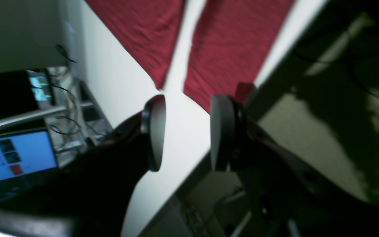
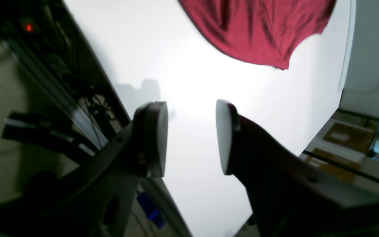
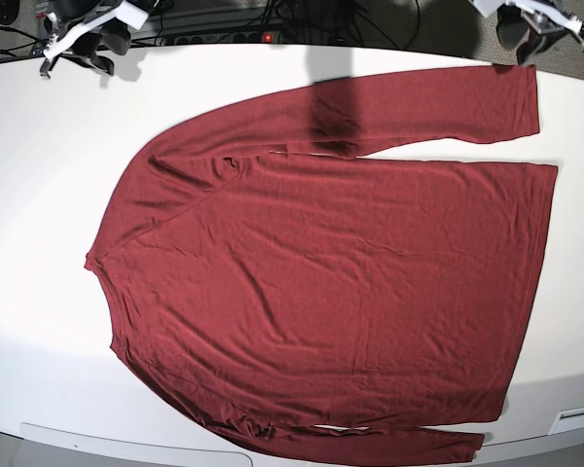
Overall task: Fold the T-shirt properly
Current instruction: 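Lower both grippers onto the shirt's shoulder edge and grasp it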
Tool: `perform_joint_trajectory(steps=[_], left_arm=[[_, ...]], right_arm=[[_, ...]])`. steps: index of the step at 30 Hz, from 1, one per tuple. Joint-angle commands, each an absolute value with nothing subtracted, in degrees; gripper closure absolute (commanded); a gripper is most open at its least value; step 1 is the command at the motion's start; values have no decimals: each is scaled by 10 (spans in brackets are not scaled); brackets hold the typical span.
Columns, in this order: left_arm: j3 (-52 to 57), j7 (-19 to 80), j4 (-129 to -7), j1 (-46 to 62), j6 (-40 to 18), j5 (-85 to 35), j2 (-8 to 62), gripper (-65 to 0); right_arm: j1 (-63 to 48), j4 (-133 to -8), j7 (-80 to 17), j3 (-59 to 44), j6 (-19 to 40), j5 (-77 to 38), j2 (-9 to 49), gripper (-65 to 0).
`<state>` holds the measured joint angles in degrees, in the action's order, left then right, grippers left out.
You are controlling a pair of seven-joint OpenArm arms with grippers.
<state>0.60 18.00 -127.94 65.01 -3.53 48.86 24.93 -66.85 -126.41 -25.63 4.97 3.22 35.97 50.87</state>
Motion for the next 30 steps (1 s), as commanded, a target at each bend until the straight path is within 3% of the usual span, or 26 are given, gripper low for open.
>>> perform_joint_trajectory(steps=[1, 12, 14, 17, 19, 25, 30], left_arm=[[7, 175, -1289, 649, -27, 494, 253, -222], [7, 134, -1208, 545, -54, 484, 255, -222], [7, 132, -1177, 520, -55, 484, 262, -222], [7, 127, -1136, 490, -55, 486, 277, -230], [7, 120, -1116, 476, -57, 486, 288, -237], [7, 82, -1065, 432, -63, 495, 327, -237], [7, 62, -1019, 375, -63, 484, 358, -237]], right_arm=[[-675, -1266, -259, 47, 21, 365, 523, -248], [-667, -1260, -220, 47, 20, 373, 581, -249], [-651, -1260, -197, 47, 20, 373, 581, -255], [-622, -1260, -177, 47, 23, 373, 581, -359], [-604, -1260, -170, 47, 36, 373, 579, -394], [-587, -1260, -152, 47, 65, 333, 572, -395], [-587, -1260, -144, 47, 65, 330, 531, -394]])
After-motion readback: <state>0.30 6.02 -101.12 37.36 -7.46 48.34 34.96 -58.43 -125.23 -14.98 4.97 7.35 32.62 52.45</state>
